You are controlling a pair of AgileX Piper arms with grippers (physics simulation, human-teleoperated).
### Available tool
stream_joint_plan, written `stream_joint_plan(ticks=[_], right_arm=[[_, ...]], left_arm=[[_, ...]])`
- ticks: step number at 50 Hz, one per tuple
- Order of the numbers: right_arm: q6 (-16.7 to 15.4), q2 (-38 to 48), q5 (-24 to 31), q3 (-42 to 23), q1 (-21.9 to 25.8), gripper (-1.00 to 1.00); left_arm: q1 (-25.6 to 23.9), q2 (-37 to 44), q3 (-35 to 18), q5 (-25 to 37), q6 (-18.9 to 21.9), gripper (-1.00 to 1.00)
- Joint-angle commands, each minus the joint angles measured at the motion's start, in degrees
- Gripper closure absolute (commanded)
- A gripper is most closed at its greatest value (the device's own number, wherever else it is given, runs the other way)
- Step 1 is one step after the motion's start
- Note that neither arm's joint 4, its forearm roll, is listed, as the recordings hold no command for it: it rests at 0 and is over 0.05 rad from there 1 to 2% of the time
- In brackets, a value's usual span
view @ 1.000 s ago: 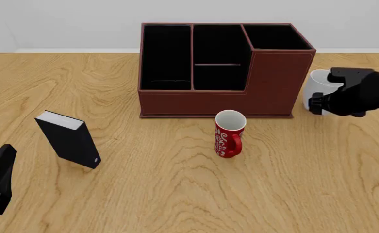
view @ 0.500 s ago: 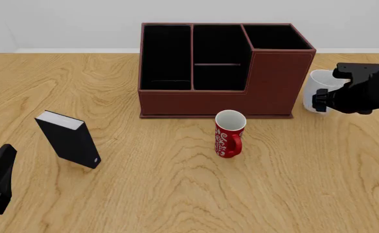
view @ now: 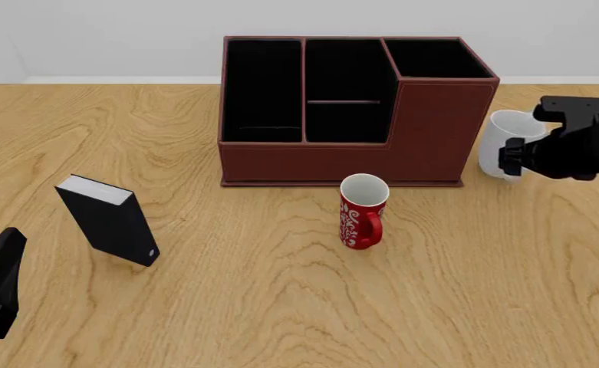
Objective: Pick up the white mug and place it to the right of the caddy.
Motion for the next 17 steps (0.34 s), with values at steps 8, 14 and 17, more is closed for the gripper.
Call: stream_joint_plan(ticks=[8,14,17], right_arm=[[-0.34,-1.03,-0.46,1.34,-0.26,-1.00],[-0.78,-2.15,-0.31,1.92,-0.25,-1.00],[-0.78,-3.02,-0.13,2.29,-0.14,-1.00]], left_arm=[[0.00,0.00,0.00,0.00,0.00,-1.00],[0.00,0.00,0.00,0.00,0.00,-1.00],[0.00,0.00,0.00,0.00,0.00,-1.00]])
